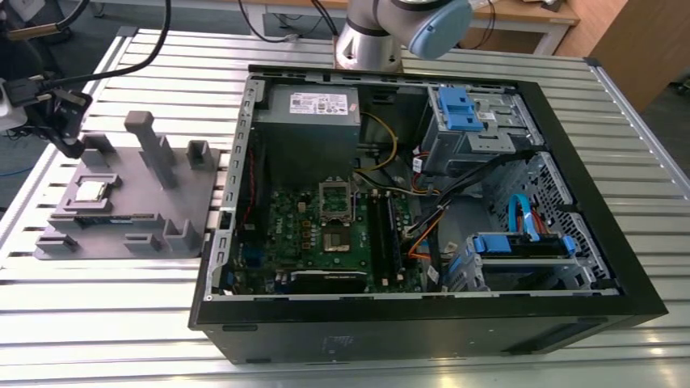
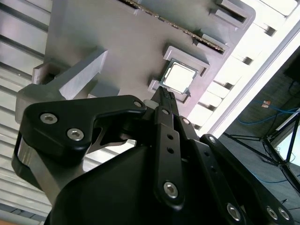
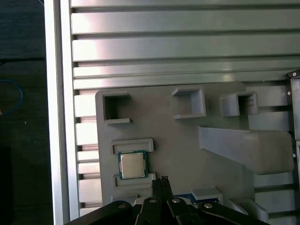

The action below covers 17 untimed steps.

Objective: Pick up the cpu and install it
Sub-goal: 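Pick up the cpu and move it towards the insertion slot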

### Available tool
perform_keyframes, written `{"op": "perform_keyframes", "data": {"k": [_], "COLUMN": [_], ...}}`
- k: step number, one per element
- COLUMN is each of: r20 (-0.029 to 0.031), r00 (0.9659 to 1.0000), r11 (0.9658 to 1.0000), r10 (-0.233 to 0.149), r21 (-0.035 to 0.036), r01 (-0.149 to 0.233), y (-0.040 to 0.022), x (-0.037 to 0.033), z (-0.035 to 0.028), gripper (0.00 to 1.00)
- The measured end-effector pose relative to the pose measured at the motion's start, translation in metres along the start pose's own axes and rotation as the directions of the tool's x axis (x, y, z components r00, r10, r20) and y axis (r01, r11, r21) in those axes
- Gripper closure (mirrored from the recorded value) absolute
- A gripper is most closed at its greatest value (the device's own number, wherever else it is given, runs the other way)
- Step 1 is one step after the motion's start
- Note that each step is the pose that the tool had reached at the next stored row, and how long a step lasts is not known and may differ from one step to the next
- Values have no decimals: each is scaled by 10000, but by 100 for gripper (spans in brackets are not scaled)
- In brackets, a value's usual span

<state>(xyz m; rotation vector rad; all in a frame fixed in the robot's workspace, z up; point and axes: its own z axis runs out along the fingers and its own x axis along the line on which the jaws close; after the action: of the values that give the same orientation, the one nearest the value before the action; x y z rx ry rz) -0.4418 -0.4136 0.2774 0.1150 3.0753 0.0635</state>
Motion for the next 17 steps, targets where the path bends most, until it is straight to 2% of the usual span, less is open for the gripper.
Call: {"op": "perform_keyframes", "data": {"k": [11,17], "r20": [3,2], "r00": [10000,10000], "r11": [10000,10000], "r10": [1,1], "r21": [-1,-1], "r01": [-1,-1], "y": [0,-5], "x": [10,45], "z": [10,56], "gripper": [89,89]}}
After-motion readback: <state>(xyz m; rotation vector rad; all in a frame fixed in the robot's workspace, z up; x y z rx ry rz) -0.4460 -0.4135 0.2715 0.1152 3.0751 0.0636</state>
